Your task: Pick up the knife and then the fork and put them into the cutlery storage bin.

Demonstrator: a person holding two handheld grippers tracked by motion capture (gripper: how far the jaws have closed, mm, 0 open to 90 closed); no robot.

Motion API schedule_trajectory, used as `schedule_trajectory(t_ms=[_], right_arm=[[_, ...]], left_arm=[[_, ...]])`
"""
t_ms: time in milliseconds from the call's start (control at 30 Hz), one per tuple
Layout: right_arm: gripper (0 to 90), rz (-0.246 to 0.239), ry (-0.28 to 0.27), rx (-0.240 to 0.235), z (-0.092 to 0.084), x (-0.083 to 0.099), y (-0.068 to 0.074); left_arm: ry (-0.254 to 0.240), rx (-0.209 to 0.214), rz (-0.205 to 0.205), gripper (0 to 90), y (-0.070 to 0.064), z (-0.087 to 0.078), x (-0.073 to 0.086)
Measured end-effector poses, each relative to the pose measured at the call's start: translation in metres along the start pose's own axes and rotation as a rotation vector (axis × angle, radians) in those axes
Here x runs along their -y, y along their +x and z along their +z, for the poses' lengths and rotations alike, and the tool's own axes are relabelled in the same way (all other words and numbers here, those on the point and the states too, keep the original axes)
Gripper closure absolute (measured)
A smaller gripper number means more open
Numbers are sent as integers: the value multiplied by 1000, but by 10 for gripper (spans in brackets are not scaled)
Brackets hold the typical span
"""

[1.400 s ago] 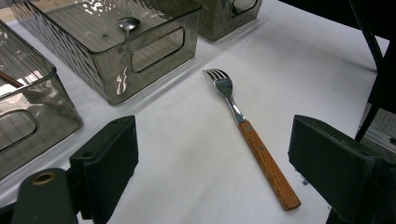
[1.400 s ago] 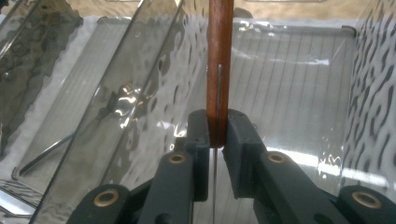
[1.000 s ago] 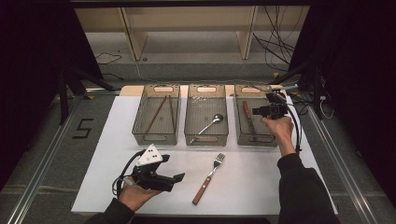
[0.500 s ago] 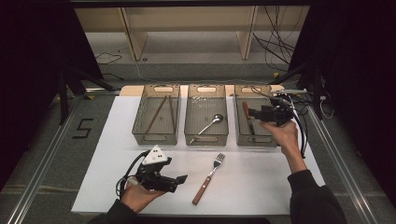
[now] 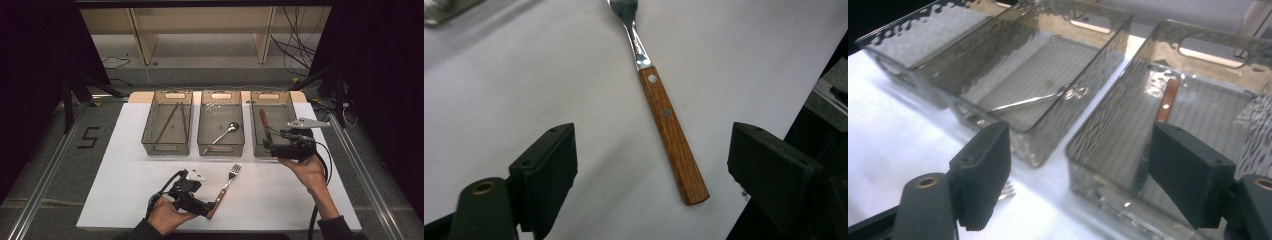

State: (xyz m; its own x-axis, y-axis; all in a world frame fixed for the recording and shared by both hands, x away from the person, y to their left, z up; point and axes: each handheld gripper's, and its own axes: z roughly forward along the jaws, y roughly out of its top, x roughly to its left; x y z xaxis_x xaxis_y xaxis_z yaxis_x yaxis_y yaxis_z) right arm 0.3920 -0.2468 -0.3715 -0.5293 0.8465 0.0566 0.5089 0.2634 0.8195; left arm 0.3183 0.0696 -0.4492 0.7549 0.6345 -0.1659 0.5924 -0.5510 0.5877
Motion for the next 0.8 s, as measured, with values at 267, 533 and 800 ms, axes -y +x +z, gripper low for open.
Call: schedule_trajectory(t_ms=[267,533,800], right_arm=[[234,-2,-9,-8,-8,19,11],[234,-15,1,0,-12,30,14],[234,-22,13,-4,-11,36,17]], left_arm=[[77,-15,68,328,-18,20,-7],[129,-50,105,478,-22,33,-10],[151,-76,119,566,-23,38,-11]])
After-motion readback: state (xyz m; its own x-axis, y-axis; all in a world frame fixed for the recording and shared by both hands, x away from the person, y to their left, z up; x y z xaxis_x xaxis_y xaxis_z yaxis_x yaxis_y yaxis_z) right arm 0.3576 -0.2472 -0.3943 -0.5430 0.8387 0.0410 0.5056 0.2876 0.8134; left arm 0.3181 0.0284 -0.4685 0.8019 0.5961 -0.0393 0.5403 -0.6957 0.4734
